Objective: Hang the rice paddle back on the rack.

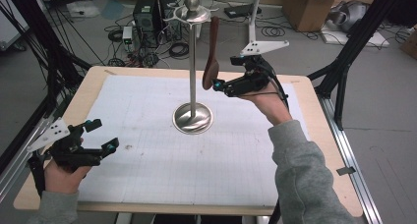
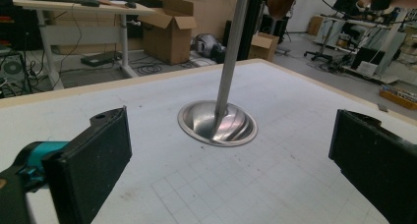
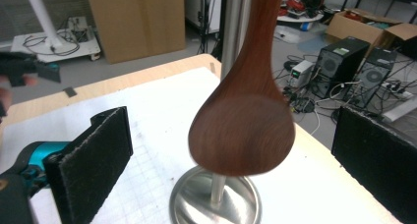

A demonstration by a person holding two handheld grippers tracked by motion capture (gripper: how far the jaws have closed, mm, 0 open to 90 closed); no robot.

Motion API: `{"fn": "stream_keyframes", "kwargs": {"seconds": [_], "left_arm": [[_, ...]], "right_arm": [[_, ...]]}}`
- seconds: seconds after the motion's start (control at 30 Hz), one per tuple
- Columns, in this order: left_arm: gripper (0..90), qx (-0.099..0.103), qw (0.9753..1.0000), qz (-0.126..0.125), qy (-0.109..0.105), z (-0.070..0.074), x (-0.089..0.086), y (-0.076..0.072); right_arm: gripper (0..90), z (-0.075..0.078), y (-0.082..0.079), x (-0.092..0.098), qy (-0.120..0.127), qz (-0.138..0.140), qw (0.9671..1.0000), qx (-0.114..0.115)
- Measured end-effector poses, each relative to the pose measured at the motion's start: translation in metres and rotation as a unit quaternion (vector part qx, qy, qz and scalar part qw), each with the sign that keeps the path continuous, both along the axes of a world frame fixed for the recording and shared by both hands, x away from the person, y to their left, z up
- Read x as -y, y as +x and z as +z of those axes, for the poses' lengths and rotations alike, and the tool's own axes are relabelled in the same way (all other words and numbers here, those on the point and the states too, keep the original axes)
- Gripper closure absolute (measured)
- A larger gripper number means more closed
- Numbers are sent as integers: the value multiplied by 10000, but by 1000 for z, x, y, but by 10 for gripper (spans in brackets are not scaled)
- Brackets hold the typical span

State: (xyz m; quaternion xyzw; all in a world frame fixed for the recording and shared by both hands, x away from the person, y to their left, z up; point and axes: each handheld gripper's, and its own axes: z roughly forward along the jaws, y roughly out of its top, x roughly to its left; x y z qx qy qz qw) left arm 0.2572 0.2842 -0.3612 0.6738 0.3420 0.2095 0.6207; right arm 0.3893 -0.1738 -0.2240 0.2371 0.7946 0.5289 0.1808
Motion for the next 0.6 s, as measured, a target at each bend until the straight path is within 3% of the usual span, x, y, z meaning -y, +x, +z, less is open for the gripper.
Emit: {"fn": "stream_keyframes", "kwargs": {"seconds": [0.6], "left_arm": [[28, 0, 10000, -43, -31, -1, 5, 6]], "right_arm": [[4, -37, -22, 26, 211, -24, 9998, 41]]}}
